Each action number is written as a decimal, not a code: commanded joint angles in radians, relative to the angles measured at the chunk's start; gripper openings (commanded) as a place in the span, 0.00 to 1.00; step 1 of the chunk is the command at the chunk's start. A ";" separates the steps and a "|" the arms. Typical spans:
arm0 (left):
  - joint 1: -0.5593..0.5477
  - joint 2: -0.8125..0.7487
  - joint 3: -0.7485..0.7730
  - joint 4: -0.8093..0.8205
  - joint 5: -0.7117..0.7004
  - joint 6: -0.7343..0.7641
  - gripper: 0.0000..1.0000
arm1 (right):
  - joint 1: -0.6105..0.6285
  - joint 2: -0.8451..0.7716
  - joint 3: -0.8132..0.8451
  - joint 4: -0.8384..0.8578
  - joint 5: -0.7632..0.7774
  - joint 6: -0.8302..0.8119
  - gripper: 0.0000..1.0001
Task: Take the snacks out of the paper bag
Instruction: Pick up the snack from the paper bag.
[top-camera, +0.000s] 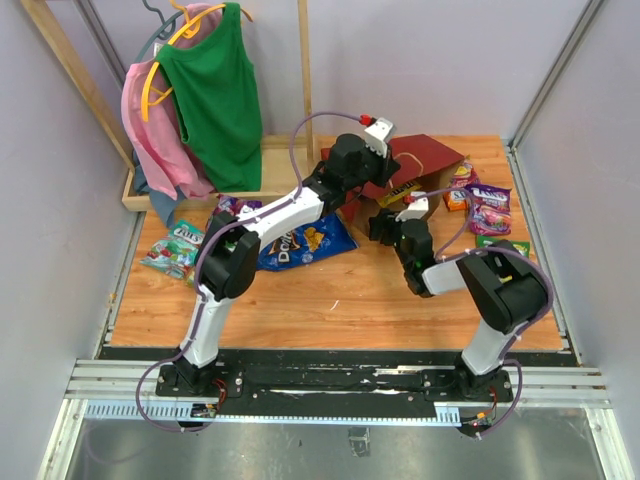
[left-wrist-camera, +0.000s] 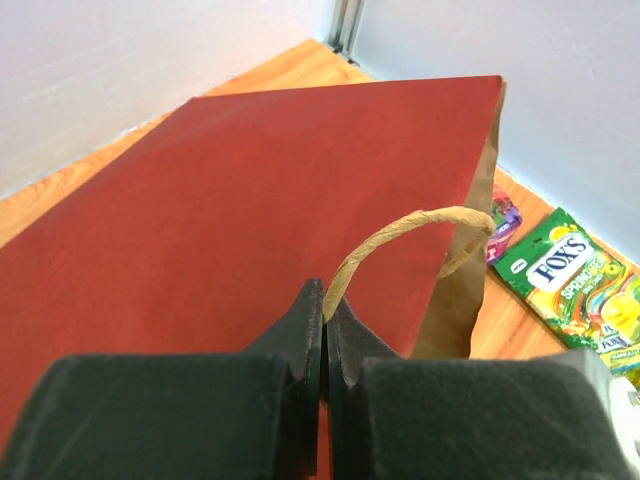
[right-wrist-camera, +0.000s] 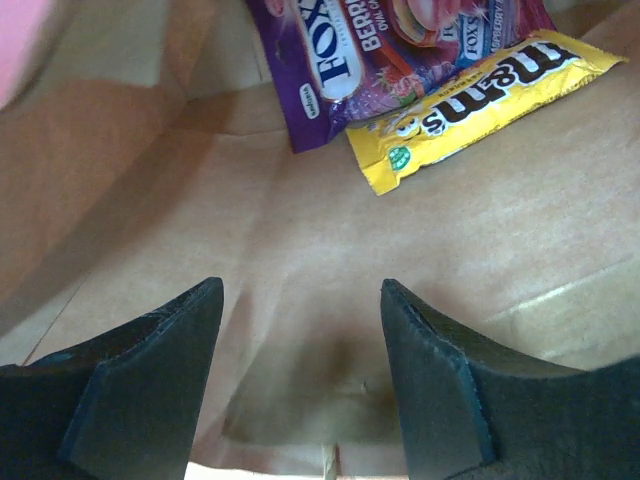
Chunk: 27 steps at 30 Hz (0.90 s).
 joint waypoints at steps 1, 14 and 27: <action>0.004 0.013 0.036 -0.014 -0.035 -0.020 0.00 | -0.047 0.081 0.047 0.129 0.036 0.179 0.65; 0.006 -0.011 0.046 -0.049 -0.066 -0.047 0.00 | -0.135 0.168 0.123 0.043 0.114 0.484 0.65; 0.006 -0.029 0.065 -0.078 -0.031 -0.088 0.00 | -0.147 0.241 0.298 -0.204 0.129 0.653 0.67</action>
